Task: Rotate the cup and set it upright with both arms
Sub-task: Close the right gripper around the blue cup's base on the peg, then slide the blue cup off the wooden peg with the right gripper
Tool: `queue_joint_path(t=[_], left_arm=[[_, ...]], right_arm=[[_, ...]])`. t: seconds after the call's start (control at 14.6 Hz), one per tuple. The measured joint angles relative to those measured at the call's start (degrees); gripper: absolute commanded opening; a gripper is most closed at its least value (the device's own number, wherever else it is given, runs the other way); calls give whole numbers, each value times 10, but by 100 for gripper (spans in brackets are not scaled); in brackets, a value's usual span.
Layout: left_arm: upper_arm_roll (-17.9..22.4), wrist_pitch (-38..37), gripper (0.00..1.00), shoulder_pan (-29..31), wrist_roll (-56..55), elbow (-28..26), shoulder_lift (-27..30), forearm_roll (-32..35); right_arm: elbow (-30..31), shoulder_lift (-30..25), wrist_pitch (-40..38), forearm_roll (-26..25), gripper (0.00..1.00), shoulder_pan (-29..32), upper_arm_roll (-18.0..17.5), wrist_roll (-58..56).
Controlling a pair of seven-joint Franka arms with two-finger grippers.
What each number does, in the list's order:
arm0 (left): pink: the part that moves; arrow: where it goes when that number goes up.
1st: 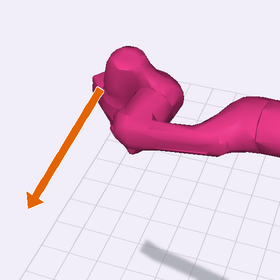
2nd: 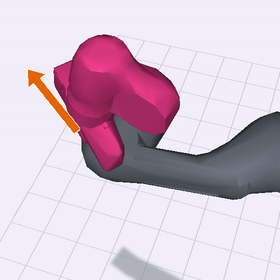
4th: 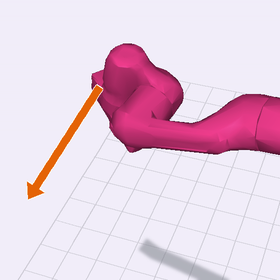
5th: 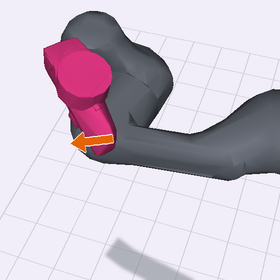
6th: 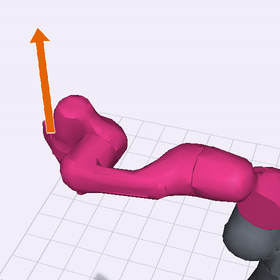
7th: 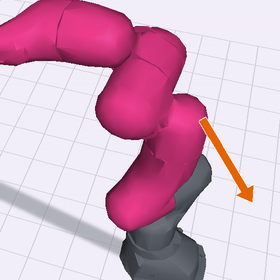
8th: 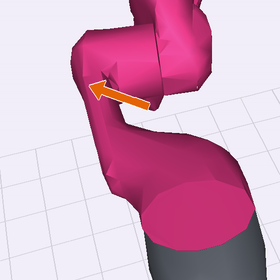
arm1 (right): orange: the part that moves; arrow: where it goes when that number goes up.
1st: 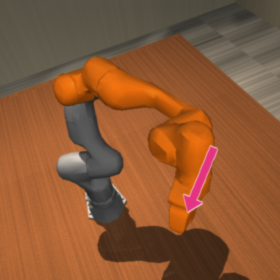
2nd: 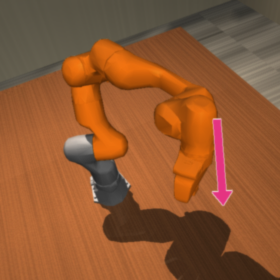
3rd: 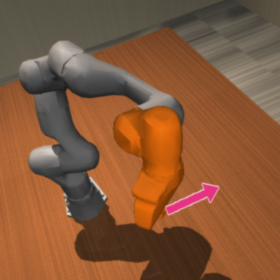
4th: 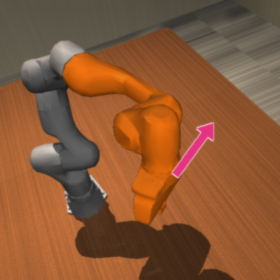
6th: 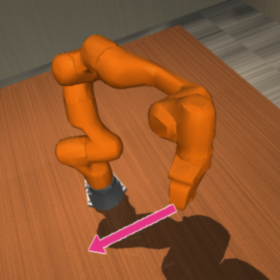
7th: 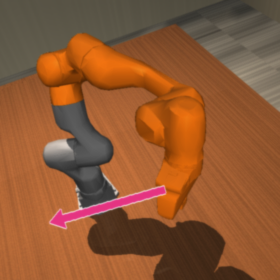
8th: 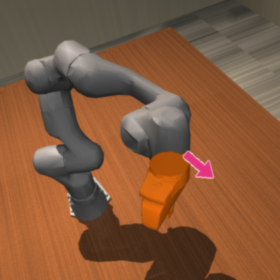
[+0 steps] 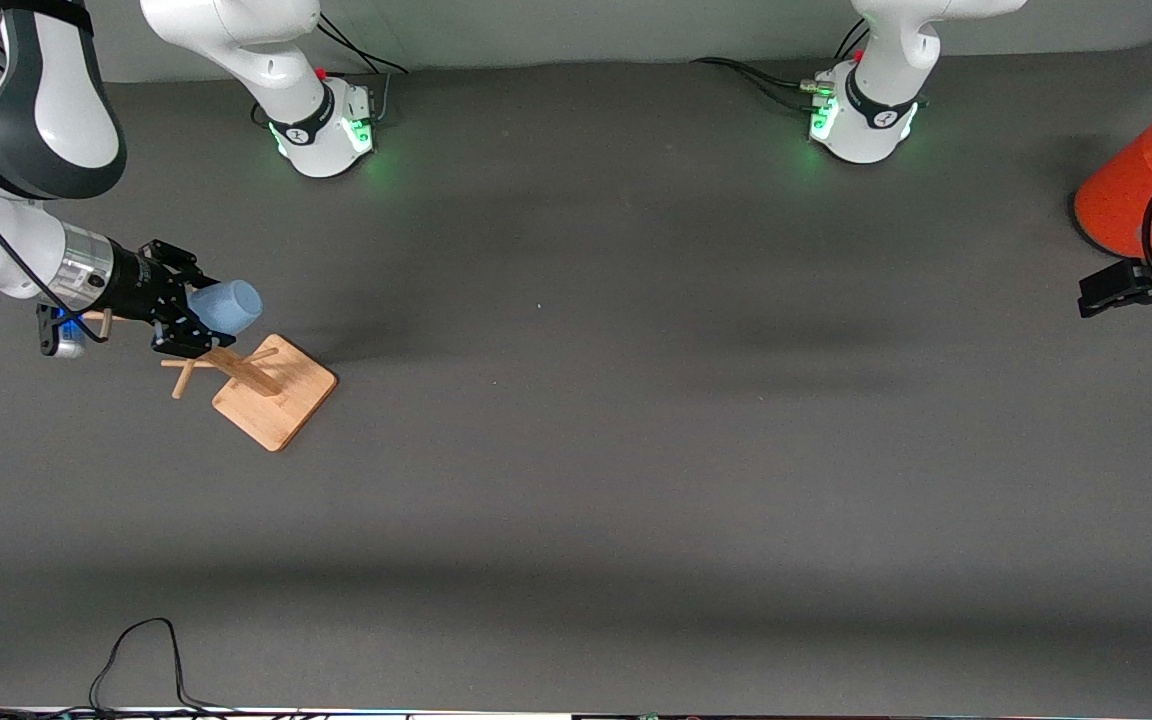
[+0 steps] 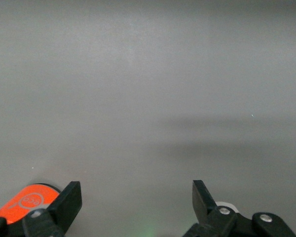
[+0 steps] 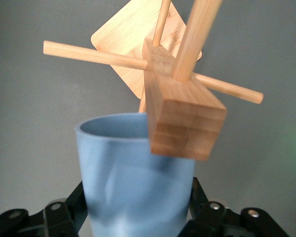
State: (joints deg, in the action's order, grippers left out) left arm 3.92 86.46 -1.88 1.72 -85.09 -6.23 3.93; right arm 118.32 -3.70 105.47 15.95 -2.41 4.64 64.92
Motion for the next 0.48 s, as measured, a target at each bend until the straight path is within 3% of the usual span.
queue_joint_path(t=[0.34, 0.48], left_arm=[[0, 0, 100, 0, 0, 0, 0, 0], [0, 0, 100, 0, 0, 0, 0, 0]], right_arm=[[-26, -7, -34, 7, 81, 0, 0, 5], [-26, -7, -35, 8, 87, 0, 0, 5]])
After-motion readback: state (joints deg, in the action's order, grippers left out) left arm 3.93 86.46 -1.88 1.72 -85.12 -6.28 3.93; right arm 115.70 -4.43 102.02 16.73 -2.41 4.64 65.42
